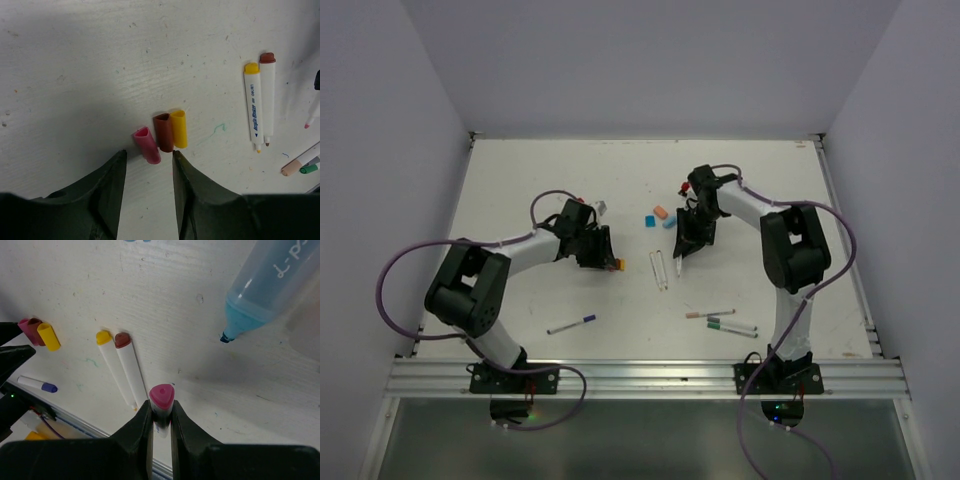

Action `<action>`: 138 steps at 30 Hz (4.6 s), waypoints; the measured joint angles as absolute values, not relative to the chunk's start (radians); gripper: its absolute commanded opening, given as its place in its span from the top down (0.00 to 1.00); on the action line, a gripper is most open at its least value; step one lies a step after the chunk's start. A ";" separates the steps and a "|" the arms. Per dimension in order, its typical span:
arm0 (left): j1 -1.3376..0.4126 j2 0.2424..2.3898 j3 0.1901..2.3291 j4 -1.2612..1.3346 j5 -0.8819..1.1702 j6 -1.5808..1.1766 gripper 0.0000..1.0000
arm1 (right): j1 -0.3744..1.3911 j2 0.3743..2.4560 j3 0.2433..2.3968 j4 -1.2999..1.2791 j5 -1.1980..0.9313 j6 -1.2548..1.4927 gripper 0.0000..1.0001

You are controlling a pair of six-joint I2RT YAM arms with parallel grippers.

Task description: Open the pen caps

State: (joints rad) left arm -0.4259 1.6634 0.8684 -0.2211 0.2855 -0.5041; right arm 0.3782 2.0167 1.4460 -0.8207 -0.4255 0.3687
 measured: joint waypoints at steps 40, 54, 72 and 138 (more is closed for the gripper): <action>-0.412 1.154 0.904 -0.633 -0.128 -0.604 0.19 | 0.663 1.927 1.528 -0.801 -0.292 0.215 0.45; -0.130 1.363 1.032 -0.830 -0.195 -0.760 0.12 | 0.948 1.900 1.456 -0.568 -0.360 0.057 0.28; -0.019 1.435 1.031 -0.950 -0.147 -0.934 0.11 | 1.110 2.113 1.613 -0.592 -0.357 -0.101 0.41; -0.081 1.449 0.964 -0.296 0.587 -0.757 0.29 | 0.784 1.692 1.299 -0.494 -0.258 0.412 1.00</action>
